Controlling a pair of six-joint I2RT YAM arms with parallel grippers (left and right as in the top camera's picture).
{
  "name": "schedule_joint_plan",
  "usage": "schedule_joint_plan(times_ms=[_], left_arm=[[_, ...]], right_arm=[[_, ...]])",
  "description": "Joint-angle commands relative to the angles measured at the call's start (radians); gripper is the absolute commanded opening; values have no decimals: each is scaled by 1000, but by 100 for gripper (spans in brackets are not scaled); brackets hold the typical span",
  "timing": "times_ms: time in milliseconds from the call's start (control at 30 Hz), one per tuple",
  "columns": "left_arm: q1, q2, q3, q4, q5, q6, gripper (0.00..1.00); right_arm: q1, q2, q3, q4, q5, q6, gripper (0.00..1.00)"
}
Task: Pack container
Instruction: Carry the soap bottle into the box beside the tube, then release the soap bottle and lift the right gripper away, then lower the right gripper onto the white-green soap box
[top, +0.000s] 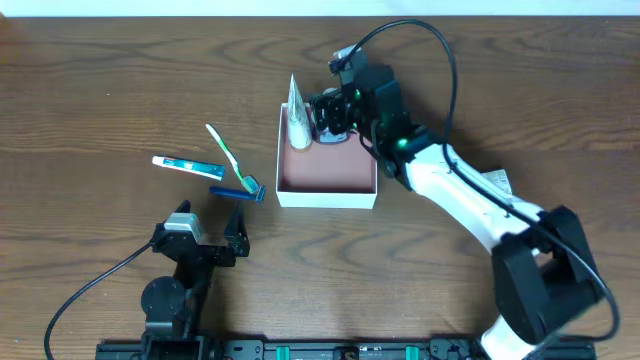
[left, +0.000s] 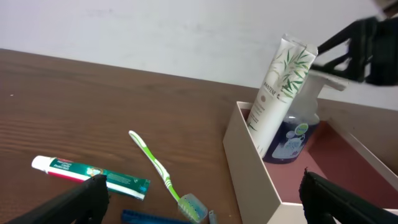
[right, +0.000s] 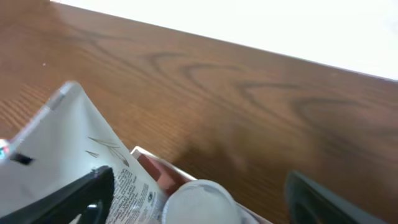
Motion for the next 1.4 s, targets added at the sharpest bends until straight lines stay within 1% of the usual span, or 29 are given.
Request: schedule_joint_plan(times_ms=[0,233,300,467,633,700,800,933,1000,1133,1200,1300,1367], left_arm=[[5,-2,-17,-35,7,-2,98],[5,-2,-17,-35,7,-2,98],[5,-2,-17,-35,7,-2,98],[5,-2,-17,-35,7,-2,98],[5,-2,-17,-35,7,-2,98],[5,-2,-17,-35,7,-2,98],[5,-2,-17,-35,7,-2,98],[5,-2,-17,-32,7,-2,98],[5,-2,-17,-33,7,-2,98],[5,-2,-17,-33,7,-2,98],[5,-2,-17,-33,7,-2,98],[5,-2,-17,-33,7,-2,98],[5,-2,-17,-32,7,-2,98]], right_arm=[[-22,-125,29,-26,87,6,90],[-134,-344,29,-235,178,34,96],[-190,-409,29,-312,201,46,99],[-371,-523,29,-478,218,122,99],[-565,-568,29,-612,188,150,99],[-612,-568,29,-645,156,150,99],[-645,-566,28,-674,131,150,99],[-650,-566,28,-689,131,149,99],[-650,-566,28,-734,131,158,99],[-650,-553,6,-907,136,309,99],[-651,-536,-37,-962,142,423,99],[-651,-512,-126,-947,138,538,99],[-651,-496,-196,-903,138,616,99]])
